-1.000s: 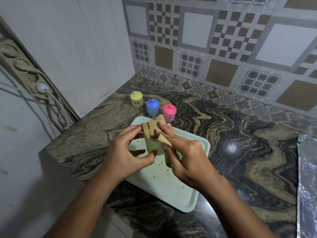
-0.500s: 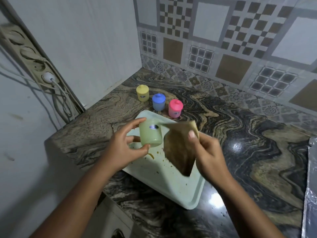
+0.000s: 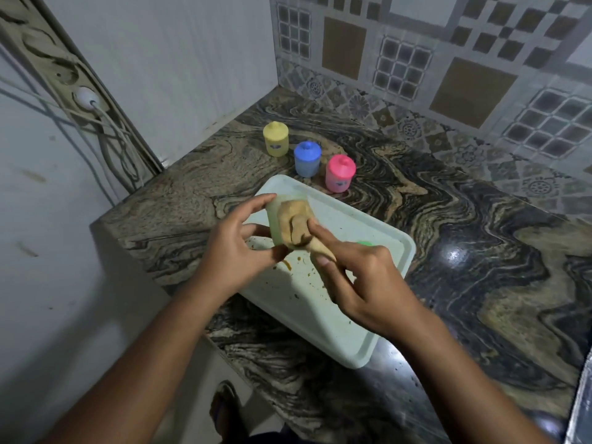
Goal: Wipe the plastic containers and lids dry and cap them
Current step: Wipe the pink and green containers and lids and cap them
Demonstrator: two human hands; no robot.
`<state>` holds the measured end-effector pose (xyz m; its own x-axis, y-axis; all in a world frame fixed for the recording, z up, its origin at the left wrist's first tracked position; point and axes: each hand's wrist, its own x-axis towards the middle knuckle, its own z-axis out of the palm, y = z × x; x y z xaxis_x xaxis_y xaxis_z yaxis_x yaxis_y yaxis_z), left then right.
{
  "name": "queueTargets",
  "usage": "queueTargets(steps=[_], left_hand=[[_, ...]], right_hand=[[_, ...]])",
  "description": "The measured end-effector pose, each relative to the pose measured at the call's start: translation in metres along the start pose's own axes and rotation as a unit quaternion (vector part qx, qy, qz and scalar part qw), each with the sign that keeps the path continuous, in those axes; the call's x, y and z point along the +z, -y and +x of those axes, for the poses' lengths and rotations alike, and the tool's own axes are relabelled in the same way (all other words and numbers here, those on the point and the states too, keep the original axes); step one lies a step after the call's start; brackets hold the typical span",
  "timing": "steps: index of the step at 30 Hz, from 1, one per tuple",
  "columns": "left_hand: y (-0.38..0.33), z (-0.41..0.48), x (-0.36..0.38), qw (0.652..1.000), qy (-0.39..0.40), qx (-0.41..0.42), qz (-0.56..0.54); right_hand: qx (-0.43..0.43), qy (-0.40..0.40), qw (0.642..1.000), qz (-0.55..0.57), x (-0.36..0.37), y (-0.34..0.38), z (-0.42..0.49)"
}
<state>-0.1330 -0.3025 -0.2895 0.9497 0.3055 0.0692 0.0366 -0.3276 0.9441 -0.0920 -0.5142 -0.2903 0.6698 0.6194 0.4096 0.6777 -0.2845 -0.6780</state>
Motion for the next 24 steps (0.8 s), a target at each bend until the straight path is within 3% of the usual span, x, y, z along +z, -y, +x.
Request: queueTargets(steps=[2,6,9,11,14,17,20,24], left_hand=[[0.001,-0.001,-0.002,1.0,0.001,0.015,0.019],[0.0,-0.003,-0.005,1.0,0.005,0.014,0.003],[0.003,-0.007,-0.003,1.0,0.015,-0.013,-0.019],[0.005,-0.009,-0.001,1.0,0.017,-0.018,-0.017],[0.005,-0.013,0.003,0.999,0.035,0.016,0.029],[0.005,-0.012,0.008,0.995,0.043,0.069,0.057],[0.005,-0.011,0.01,0.996,0.012,0.082,0.028],[0.002,-0.011,0.004,0.997,-0.008,0.07,-0.02]], right_hand=[[-0.01,0.04,0.999,0.004,-0.006,-0.004,-0.01],[0.114,0.093,0.985,0.088,-0.014,-0.009,-0.027],[0.194,-0.023,0.96,0.2,-0.019,-0.007,-0.019],[0.205,-0.096,0.951,0.209,-0.022,-0.004,-0.005],[0.165,-0.118,0.965,0.168,-0.02,0.002,0.014],[0.114,-0.068,0.988,0.085,-0.012,0.006,0.025],[0.069,-0.026,0.996,0.046,-0.004,0.012,0.024],[0.022,-0.033,0.998,0.043,-0.001,0.013,0.011]])
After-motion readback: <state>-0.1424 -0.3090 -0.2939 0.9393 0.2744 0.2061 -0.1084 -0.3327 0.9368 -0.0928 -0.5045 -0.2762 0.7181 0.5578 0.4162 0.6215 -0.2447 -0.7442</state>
